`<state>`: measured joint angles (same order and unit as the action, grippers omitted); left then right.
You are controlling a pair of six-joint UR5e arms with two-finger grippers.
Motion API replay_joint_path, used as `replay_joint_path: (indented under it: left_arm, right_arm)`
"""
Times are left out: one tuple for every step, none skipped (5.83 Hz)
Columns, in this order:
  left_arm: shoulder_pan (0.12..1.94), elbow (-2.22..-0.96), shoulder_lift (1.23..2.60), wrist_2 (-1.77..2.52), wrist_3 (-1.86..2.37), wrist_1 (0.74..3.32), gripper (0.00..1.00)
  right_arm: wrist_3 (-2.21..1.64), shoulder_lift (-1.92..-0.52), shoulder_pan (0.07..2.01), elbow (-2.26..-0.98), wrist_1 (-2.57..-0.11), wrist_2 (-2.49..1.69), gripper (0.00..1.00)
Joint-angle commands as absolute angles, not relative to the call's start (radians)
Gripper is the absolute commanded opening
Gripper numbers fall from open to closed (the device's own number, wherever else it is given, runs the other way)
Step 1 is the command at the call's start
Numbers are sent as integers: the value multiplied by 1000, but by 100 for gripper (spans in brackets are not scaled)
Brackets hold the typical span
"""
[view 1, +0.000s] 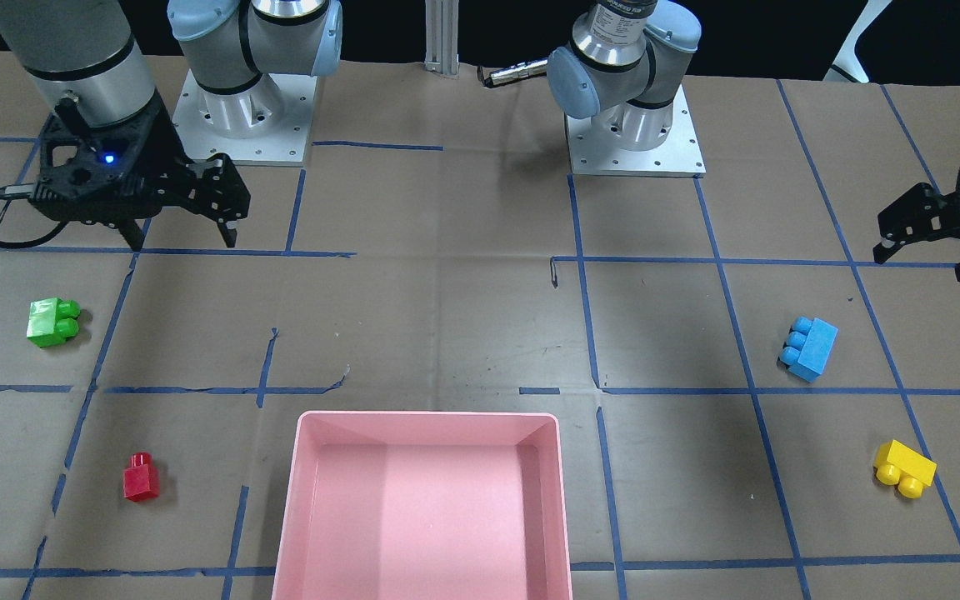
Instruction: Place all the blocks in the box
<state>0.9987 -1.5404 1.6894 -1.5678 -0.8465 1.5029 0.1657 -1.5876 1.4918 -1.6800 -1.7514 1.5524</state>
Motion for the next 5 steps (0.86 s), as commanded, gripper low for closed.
replay_joint_path:
  left_arm:
    - [937, -1557, 1733, -1565, -1127, 1474, 99]
    - [937, -1590, 1730, -1563, -1167, 1471, 99]
    - [937, -1624, 1733, -1557, -1163, 1470, 98]
    - [943, -1682, 1739, -1555, -1170, 1454, 97]
    - [943, -1765, 1743, -1555, -1180, 1346, 97]
  right_arm:
    - [431, -1594, 1261, -1771, -1823, 1542, 99]
    - [537, -1589, 1165, -1814, -1894, 1526, 99]
    - [561, -1579, 1097, -1863, -1907, 1487, 100]
    - [575, -1572, 1076, -1990, -2103, 1432, 94]
    - [675, -1556, 1018, -2122, -2253, 1431, 99]
